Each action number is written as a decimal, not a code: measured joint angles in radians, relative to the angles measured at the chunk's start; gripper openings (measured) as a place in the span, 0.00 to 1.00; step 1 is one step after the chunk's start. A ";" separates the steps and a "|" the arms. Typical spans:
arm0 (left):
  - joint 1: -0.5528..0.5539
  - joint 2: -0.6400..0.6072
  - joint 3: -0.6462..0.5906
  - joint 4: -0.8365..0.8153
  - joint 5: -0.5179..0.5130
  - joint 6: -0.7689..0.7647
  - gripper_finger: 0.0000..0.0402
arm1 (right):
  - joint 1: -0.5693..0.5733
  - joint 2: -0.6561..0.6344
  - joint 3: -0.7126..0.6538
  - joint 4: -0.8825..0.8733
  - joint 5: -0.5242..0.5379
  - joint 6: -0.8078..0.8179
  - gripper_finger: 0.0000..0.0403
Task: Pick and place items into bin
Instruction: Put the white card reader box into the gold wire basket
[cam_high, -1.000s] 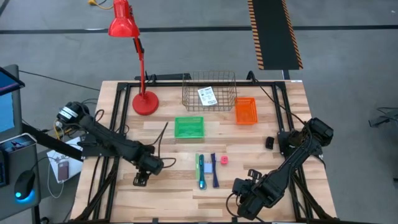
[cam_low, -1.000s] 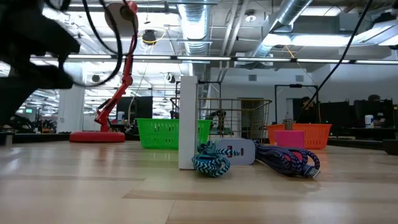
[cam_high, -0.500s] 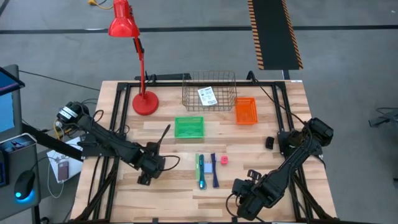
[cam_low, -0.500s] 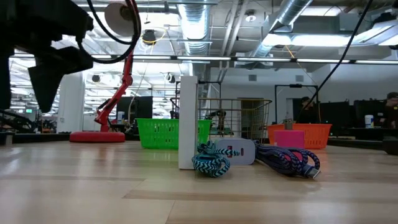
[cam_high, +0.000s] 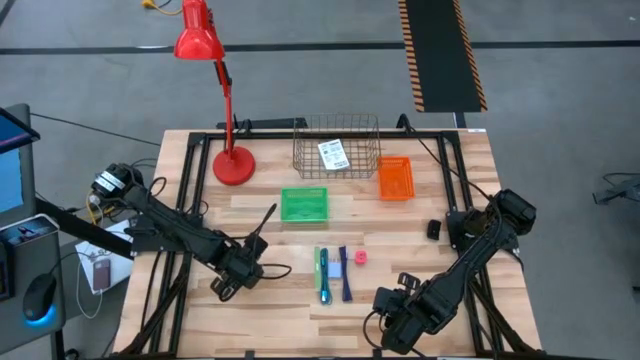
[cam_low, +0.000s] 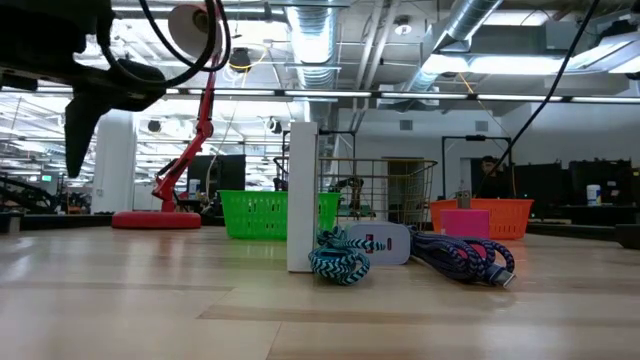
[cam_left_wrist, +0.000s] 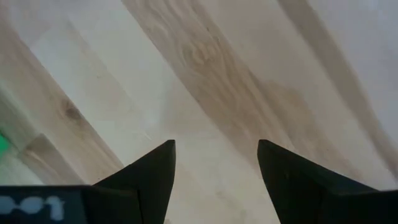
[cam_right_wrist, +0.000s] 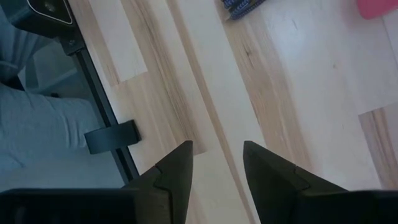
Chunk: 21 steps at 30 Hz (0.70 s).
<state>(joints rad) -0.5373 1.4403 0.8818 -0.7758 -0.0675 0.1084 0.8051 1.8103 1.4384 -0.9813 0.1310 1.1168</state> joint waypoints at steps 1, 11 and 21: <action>0.000 0.000 0.000 0.012 0.002 -0.033 0.54 | 0.000 0.000 0.000 0.000 0.000 0.000 0.34; 0.001 0.000 0.315 -0.336 0.059 0.145 0.54 | 0.000 0.000 0.000 -0.002 0.000 -0.039 0.34; 0.034 -0.003 0.732 -0.507 -0.082 0.425 0.54 | -0.005 0.000 0.000 -0.005 0.001 -0.053 0.34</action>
<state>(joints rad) -0.5033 1.4372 1.6138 -1.2831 -0.1499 0.5335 0.8005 1.8103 1.4384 -0.9864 0.1320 1.0634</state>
